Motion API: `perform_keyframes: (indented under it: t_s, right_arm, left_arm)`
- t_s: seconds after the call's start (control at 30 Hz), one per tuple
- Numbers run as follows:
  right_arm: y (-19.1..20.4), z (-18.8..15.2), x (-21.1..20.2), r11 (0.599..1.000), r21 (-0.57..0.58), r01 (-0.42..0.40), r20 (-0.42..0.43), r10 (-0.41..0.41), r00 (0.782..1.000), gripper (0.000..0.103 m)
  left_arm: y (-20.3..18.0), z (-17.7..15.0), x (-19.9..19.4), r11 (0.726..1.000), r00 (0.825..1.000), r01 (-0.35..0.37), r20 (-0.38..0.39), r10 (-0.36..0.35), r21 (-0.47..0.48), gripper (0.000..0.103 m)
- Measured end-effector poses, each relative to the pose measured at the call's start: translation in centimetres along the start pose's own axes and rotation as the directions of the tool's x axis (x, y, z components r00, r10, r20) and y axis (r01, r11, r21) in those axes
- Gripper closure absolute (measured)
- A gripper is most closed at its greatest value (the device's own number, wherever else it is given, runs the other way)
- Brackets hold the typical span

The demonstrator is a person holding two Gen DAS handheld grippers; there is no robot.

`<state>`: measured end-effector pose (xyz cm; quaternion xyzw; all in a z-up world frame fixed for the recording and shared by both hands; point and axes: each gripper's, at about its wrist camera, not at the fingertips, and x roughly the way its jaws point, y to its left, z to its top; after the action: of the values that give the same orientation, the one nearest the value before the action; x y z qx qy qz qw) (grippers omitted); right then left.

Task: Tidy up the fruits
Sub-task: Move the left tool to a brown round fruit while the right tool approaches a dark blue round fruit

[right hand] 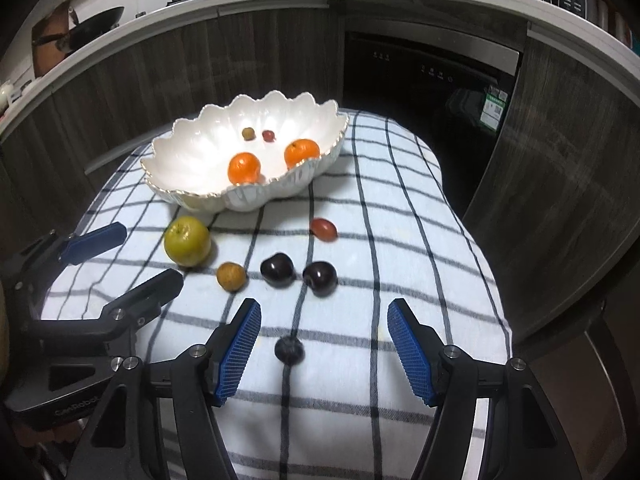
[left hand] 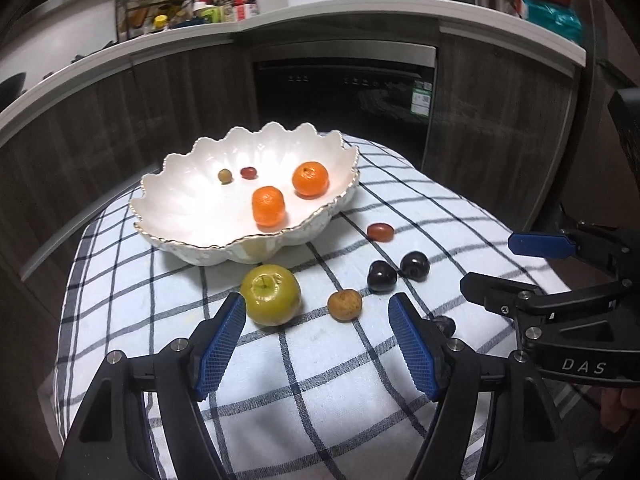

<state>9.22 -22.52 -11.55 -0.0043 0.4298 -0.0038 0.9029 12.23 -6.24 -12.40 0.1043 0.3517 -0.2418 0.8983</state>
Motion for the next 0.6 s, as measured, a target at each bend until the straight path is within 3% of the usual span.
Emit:
perform_keyframes:
  t_s: [0.6]
  right_arm:
    - [1.3, -1.9, 2.0, 0.998, -0.070, 0.001, -0.041, -0.004, 0.999, 0.036]
  left_arm:
    - [-1.3, -0.2, 2.5, 0.972, 1.000, 0.023, -0.024, -0.018, 0.235, 0.040]
